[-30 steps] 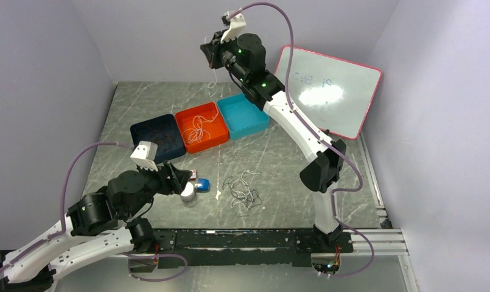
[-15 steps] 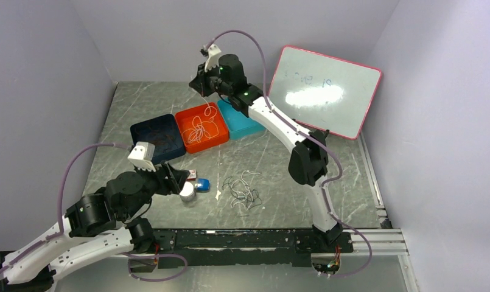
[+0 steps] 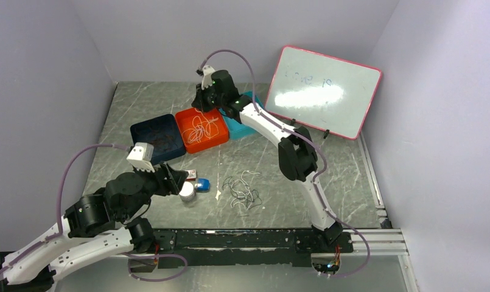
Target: Untangle the cables
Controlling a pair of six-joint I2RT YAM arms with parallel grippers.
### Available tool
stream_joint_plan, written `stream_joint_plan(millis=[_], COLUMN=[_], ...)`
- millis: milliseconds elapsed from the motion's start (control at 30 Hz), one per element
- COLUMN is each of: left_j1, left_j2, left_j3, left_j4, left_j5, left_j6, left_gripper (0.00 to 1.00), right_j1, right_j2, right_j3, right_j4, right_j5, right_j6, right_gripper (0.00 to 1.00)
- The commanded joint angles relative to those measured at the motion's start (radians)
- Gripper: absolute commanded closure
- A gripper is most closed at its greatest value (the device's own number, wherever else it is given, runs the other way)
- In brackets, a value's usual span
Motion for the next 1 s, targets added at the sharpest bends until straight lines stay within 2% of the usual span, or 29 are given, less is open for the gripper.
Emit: stream_joint_plan(millis=[0, 200, 567, 967], left_j1=[-0.004, -0.004, -0.004, -0.005], left_j2=[0.001, 0.006, 0.014, 0.036], left_j3=[0.026, 0.026, 0.027, 0.033], left_j4=[-0.012, -0.010, -0.009, -0.001], left_j5=[-0.020, -0.019, -0.017, -0.013], left_j6=[-0.003, -0.002, -0.010, -0.002], left_gripper=[0.24, 0.24, 0.24, 0.24], right_j1=[0.001, 0.000, 0.000, 0.001], right_j2=[0.070, 0.126, 0.103, -0.060], right_j3=[-0.004, -0.018, -0.040, -0.110], right_j4=[-0.029, -0.031, -0.024, -0.087], right_j5=[0.005, 0.019, 0.044, 0.109], right_j6=[-0.012, -0.013, -0.028, -0.060], right_gripper=[0.99, 0.96, 0.69, 0.42])
